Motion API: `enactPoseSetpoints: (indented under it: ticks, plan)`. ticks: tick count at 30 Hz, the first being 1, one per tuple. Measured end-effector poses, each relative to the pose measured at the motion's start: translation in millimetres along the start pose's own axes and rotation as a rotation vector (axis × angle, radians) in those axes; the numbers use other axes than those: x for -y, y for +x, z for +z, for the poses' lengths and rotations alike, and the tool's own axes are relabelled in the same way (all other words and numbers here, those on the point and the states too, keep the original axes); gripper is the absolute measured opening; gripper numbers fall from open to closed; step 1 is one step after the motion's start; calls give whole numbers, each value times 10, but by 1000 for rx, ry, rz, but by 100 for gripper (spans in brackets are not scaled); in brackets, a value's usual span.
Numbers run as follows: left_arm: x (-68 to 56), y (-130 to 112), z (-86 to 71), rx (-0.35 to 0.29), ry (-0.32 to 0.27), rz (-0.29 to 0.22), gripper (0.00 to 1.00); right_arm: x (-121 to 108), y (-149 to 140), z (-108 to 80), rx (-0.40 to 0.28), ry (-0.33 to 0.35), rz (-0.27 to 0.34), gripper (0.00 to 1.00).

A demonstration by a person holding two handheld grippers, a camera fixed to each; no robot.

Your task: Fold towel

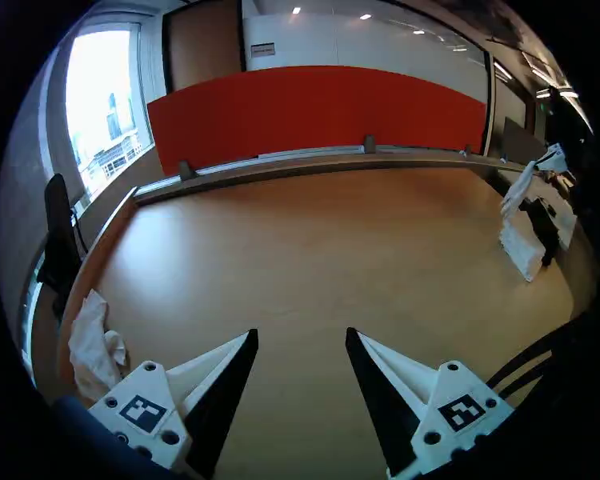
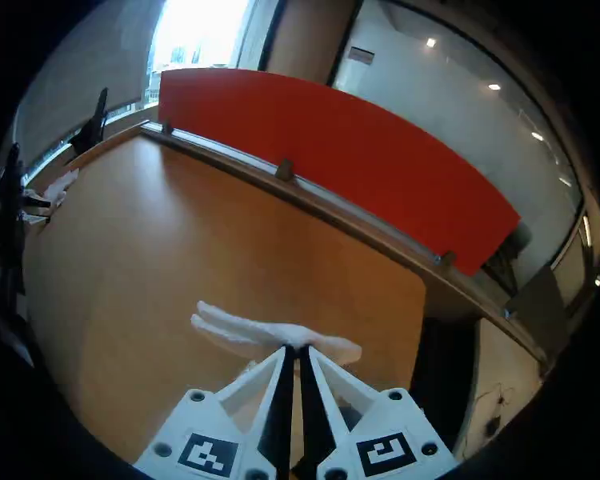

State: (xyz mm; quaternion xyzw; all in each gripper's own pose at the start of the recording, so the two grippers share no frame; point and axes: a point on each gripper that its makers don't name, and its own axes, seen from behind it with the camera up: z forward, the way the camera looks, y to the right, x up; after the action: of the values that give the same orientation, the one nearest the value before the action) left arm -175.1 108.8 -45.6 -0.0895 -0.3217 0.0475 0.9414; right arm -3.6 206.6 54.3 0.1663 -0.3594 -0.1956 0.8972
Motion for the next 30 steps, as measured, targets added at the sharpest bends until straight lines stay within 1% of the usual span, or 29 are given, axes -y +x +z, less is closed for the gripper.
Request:
enactPoseSetpoints:
  ticks: [8, 12, 17, 24, 30]
  plan:
    - [-105, -12, -4, 2, -17, 8, 80, 15, -628, -149, 72, -14, 53, 5]
    - [-129, -30, -19, 5, -21, 12, 80, 37, -899, -188, 101, -19, 91, 5]
    - [-122, -48, -36, 8, -20, 17, 80, 62, -1127, -218, 127, -21, 127, 5]
    - [-100, -43, -54, 6, -21, 19, 80, 71, -1344, -234, 164, -27, 145, 5]
    - [-79, -53, -70, 8, -19, 21, 80, 31, -1493, -224, 196, -38, 164, 5]
